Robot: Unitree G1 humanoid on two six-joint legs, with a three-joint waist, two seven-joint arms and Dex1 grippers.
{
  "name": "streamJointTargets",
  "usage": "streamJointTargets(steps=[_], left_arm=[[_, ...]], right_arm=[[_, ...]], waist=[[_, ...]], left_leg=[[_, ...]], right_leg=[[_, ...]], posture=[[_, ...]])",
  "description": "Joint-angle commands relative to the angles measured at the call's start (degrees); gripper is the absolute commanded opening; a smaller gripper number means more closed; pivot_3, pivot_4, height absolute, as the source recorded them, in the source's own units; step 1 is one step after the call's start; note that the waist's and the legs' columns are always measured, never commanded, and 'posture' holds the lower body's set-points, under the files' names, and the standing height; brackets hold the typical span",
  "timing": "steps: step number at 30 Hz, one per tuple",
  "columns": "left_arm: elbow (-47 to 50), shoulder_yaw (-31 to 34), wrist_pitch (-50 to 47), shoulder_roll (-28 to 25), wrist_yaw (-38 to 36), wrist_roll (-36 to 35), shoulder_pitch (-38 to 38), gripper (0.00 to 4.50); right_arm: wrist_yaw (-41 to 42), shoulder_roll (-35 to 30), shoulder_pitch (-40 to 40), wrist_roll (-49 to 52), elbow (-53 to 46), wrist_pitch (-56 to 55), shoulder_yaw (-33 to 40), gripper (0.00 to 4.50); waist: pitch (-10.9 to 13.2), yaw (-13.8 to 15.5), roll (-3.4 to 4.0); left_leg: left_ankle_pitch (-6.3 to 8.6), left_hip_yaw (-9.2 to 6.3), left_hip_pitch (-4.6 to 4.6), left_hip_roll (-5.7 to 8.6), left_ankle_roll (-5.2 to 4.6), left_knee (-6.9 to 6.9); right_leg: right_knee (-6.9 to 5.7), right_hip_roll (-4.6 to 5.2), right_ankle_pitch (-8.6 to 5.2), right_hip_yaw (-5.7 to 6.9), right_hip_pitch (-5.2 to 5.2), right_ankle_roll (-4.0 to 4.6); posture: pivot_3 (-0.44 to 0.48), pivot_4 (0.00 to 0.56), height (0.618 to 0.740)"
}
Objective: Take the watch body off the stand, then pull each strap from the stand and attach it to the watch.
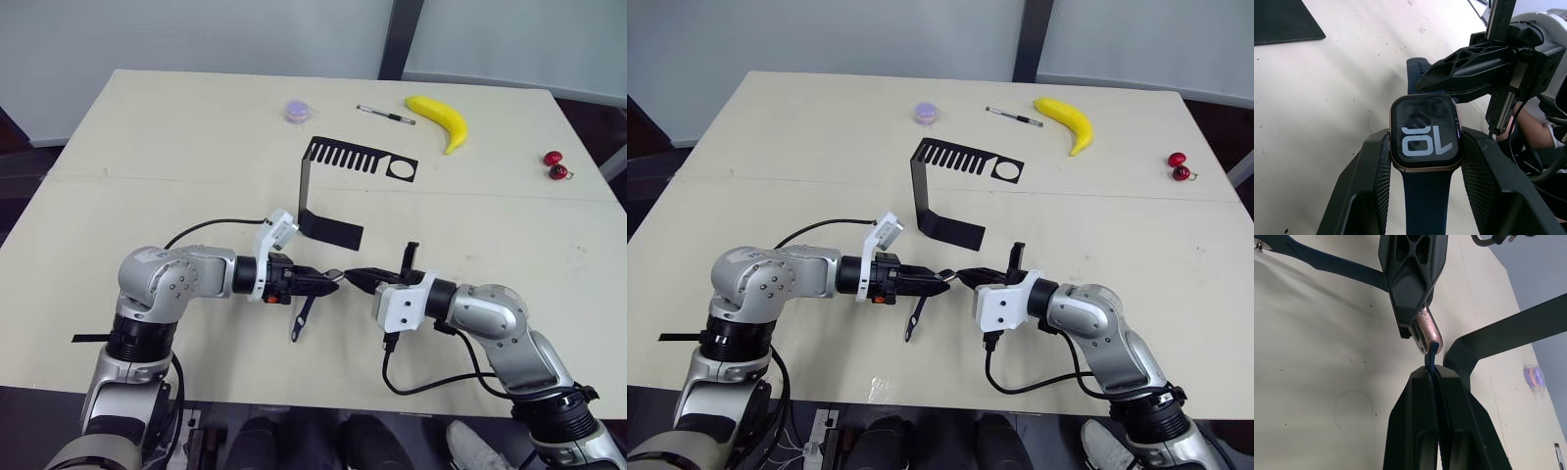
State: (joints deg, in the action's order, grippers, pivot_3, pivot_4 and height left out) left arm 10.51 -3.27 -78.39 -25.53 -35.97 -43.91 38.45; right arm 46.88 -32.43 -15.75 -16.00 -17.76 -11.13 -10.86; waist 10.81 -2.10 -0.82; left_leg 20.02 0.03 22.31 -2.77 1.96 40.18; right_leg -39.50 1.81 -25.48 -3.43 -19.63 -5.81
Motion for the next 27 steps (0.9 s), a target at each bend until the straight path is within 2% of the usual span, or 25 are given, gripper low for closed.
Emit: streamJointTargets(steps=[1, 27], left_arm=[[2.65, -2.71, 0.30, 1.94, -1.86, -1.80, 0.98, 1.59], [2.73, -3.17, 0.06, 1.72, -2.35, -1.48, 1.32, 1.59]], right_arm=[[-1.65, 1.83, -1.64, 1.51, -3.26, -3.67, -2.71, 0.00], [-1.48, 2.45, -1.87, 1.46, -1.72, -4.57, -2.98, 0.00]], waist=[[0.00, -0.01, 0.00], [0.00, -0.05, 0.00]], left_leg=[[0.00, 0.00, 0.00, 0.00, 0.00, 0.00], [0.00, 0.00, 0.00, 0.00, 0.00, 0.00]], right_leg=[[0.00, 0.00, 0.00, 0.00, 0.00, 0.00], [-0.01, 0.00, 0.00, 0.00, 0.00, 0.00]], posture=[[0.000, 0.150, 0.740], [0.000, 0.150, 0.740]])
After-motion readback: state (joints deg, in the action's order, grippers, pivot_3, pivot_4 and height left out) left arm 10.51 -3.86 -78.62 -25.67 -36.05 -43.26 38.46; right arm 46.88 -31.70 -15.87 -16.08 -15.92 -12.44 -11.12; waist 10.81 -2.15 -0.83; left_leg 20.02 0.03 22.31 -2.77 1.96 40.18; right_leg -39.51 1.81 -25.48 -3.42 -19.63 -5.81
